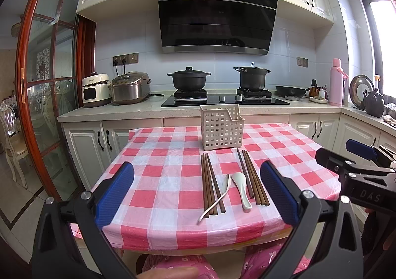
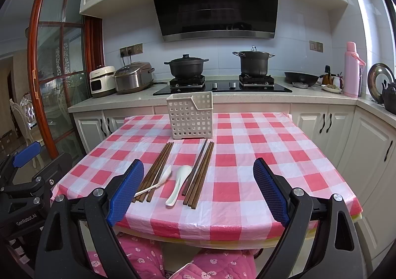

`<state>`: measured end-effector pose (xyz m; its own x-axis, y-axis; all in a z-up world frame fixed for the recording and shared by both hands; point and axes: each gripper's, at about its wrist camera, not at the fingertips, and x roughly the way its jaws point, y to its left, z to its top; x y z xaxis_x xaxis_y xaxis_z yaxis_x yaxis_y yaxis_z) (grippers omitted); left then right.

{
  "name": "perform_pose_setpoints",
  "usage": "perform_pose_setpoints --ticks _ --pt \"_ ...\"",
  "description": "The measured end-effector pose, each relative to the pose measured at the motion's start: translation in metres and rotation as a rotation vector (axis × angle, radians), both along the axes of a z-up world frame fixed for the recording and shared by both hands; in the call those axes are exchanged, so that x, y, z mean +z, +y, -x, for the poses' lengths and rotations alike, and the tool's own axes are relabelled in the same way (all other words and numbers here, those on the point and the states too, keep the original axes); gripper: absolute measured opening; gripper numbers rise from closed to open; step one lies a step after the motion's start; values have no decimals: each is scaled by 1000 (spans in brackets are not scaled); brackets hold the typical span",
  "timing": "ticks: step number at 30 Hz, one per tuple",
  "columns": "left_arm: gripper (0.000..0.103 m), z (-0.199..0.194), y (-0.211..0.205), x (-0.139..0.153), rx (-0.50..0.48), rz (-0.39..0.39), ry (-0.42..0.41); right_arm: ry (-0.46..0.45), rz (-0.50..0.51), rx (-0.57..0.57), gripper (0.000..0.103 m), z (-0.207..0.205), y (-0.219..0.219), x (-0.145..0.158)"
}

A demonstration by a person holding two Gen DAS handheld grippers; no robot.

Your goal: Organize utensils

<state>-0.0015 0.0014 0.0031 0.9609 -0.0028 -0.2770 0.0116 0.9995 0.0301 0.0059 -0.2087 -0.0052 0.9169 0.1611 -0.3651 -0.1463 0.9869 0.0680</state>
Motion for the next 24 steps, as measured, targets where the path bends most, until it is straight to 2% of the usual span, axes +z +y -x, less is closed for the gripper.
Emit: perform_pose_setpoints --ticks 24 --pt "99 0 0 0 0 0 0 1 -1 -2 85 1 1 0"
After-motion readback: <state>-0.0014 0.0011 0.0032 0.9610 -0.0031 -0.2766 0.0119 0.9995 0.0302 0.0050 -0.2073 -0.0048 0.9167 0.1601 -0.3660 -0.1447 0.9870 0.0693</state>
